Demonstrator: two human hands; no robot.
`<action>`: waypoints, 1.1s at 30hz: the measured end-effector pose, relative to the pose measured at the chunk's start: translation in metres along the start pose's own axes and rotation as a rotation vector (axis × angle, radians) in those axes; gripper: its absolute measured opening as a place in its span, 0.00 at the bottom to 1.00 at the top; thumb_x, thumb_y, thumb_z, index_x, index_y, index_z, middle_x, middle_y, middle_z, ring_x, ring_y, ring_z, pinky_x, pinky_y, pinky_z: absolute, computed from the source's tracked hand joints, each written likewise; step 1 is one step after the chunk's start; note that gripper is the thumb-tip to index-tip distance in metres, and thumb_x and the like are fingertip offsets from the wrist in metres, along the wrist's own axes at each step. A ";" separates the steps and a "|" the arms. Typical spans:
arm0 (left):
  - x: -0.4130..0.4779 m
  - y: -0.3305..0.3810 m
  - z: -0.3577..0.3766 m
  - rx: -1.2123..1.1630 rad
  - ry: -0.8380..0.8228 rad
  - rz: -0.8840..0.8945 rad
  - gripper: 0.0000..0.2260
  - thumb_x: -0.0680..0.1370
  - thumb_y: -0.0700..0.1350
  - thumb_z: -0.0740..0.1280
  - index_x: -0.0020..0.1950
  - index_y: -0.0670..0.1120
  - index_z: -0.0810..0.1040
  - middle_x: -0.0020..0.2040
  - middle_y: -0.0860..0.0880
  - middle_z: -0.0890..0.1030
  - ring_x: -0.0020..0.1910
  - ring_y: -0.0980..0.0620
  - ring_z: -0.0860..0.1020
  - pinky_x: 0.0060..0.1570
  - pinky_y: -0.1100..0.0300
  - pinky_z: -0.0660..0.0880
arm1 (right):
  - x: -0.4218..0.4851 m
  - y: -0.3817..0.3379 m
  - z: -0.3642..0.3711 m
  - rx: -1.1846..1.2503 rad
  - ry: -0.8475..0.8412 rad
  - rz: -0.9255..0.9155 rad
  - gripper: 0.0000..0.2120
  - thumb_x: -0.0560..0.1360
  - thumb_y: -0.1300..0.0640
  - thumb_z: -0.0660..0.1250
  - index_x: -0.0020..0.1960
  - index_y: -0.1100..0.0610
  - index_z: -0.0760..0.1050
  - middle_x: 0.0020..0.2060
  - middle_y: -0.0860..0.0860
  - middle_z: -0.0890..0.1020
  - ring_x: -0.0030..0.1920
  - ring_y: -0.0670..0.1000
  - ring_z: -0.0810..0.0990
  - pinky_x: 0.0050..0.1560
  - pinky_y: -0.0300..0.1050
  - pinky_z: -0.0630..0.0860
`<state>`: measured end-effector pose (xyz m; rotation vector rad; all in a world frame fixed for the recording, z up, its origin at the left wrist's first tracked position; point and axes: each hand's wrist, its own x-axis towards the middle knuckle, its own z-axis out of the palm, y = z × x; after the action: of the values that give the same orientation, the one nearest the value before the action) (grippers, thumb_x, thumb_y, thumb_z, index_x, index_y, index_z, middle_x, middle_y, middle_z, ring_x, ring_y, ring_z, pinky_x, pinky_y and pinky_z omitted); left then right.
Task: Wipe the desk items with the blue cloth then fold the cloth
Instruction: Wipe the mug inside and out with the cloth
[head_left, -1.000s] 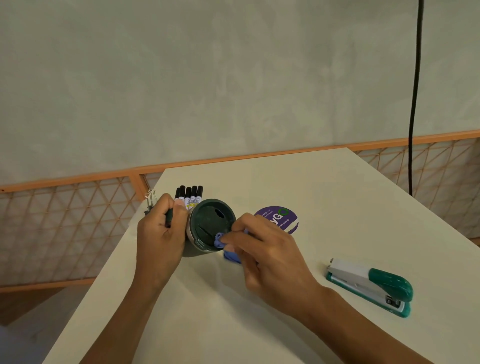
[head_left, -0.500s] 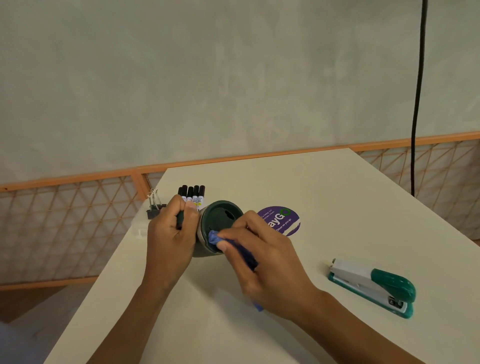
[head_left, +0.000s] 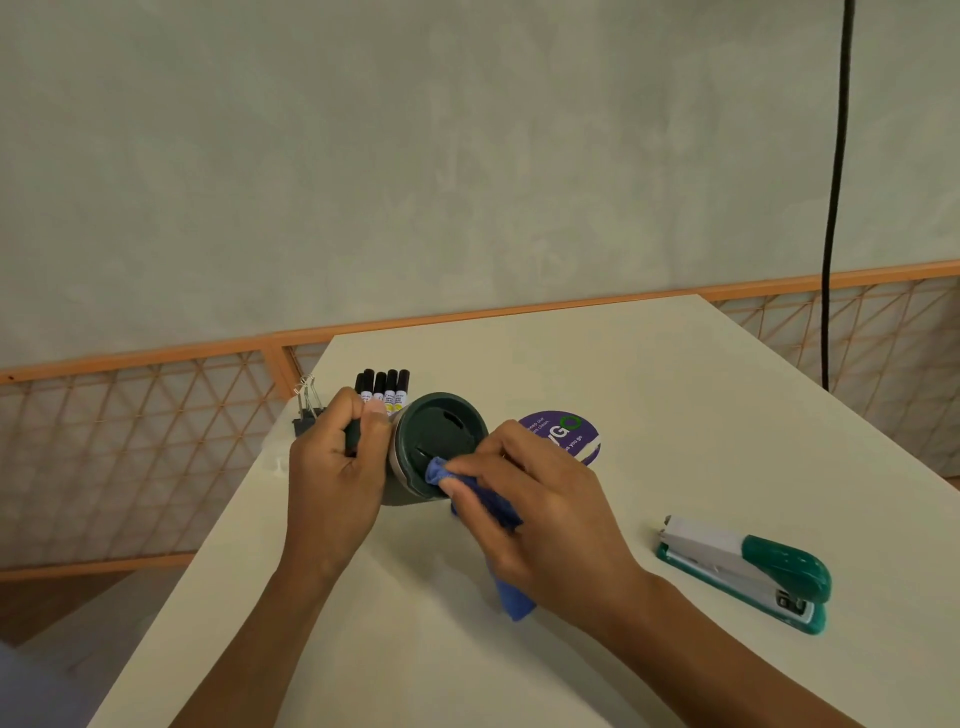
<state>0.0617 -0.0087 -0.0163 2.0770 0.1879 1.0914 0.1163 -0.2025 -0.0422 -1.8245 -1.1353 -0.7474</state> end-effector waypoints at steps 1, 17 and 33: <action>0.000 0.000 0.000 -0.009 -0.002 0.001 0.17 0.88 0.42 0.62 0.39 0.45 0.67 0.32 0.54 0.71 0.32 0.57 0.69 0.33 0.70 0.66 | 0.000 0.002 0.001 -0.051 0.015 -0.015 0.10 0.84 0.50 0.70 0.60 0.53 0.85 0.49 0.48 0.81 0.45 0.50 0.79 0.43 0.46 0.77; -0.005 0.003 0.009 -0.031 -0.016 0.020 0.18 0.87 0.53 0.62 0.39 0.48 0.67 0.32 0.51 0.70 0.31 0.53 0.67 0.31 0.61 0.66 | 0.005 -0.018 -0.001 0.426 -0.082 0.312 0.07 0.84 0.53 0.70 0.56 0.51 0.86 0.47 0.46 0.80 0.51 0.51 0.80 0.49 0.37 0.75; -0.006 0.005 0.008 -0.054 0.040 -0.016 0.17 0.88 0.42 0.61 0.40 0.44 0.68 0.32 0.55 0.71 0.31 0.57 0.69 0.31 0.70 0.66 | 0.008 -0.004 -0.009 0.290 -0.173 0.213 0.07 0.84 0.52 0.68 0.54 0.52 0.84 0.46 0.41 0.77 0.50 0.48 0.77 0.50 0.37 0.72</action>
<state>0.0629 -0.0196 -0.0192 2.0040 0.1921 1.1169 0.1152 -0.2063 -0.0294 -1.7500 -1.0742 -0.2889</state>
